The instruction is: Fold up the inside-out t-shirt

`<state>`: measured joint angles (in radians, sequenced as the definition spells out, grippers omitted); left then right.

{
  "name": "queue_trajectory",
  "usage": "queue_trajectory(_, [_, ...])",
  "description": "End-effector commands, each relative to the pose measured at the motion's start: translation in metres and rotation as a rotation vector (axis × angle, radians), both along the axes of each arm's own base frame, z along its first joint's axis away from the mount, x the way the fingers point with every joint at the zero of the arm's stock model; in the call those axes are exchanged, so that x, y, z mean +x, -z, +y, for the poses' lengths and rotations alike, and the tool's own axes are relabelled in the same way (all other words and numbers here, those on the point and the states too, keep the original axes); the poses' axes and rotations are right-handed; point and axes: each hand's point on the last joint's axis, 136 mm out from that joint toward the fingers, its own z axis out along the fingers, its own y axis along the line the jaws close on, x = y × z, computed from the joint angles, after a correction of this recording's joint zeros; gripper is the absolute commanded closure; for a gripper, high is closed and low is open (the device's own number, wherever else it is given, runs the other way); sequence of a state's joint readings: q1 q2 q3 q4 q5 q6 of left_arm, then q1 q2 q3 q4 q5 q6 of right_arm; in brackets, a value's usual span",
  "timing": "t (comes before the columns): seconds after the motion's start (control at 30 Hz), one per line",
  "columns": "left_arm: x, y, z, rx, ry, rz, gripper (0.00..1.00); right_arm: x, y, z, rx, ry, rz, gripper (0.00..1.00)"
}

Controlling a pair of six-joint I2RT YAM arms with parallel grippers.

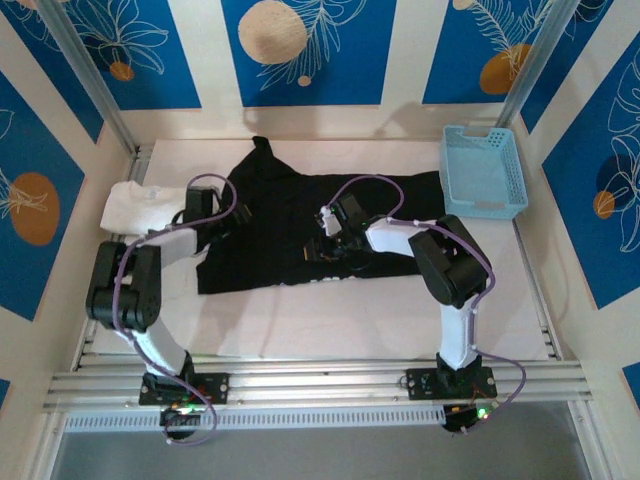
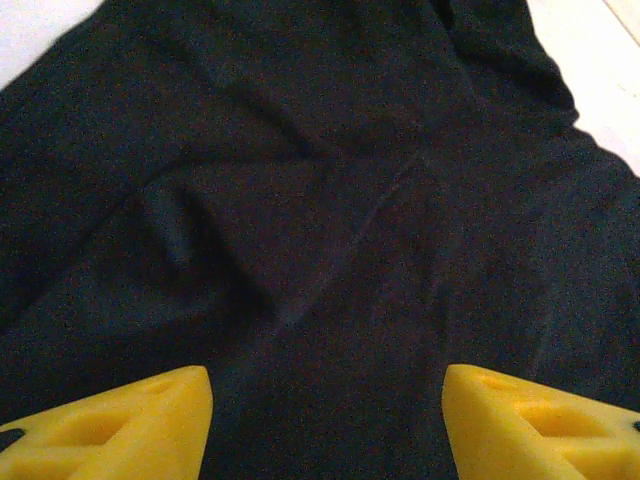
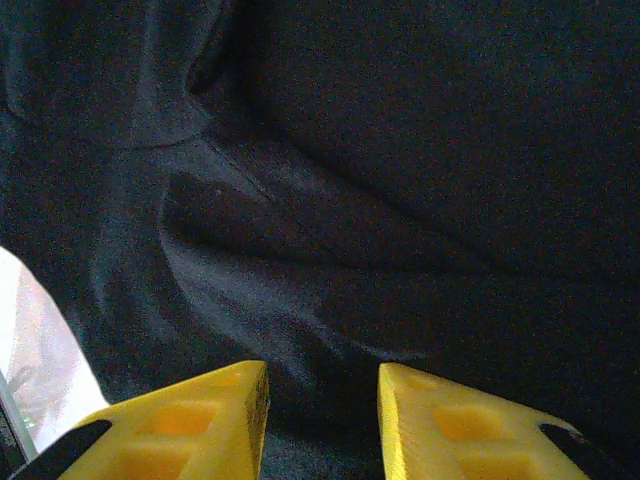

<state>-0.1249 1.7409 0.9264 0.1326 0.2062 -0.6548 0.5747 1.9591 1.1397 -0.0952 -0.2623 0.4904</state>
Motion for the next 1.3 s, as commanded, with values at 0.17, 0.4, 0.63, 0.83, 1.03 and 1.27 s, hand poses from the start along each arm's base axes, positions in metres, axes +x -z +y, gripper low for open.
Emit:
queue_trajectory(0.17, [0.042,0.01,-0.022,-0.042,0.049,-0.011,0.38,-0.003,-0.007,-0.004,0.007,0.012,-0.012,0.66])
queue_trajectory(0.4, [0.069,0.012,-0.015,-0.004,0.024,-0.025,0.39,-0.002,-0.002,-0.004,0.003,0.014,0.005,0.66])
queue_trajectory(0.63, [0.101,0.005,0.002,-0.022,-0.037,-0.054,0.39,-0.005,-0.001,-0.008,-0.017,0.021,0.004,0.66])
queue_trajectory(0.83, [0.108,-0.023,0.023,-0.006,-0.084,-0.104,0.39,-0.005,0.0,-0.012,-0.035,0.027,-0.001,0.66])
queue_trajectory(1.03, [0.076,-0.037,-0.009,-0.038,0.01,-0.157,0.39,-0.003,0.006,-0.009,-0.035,0.027,0.015,0.66])
queue_trajectory(1.27, [0.051,-0.008,-0.048,-0.048,0.136,-0.09,0.39,-0.002,0.012,-0.006,-0.042,0.02,0.027,0.66])
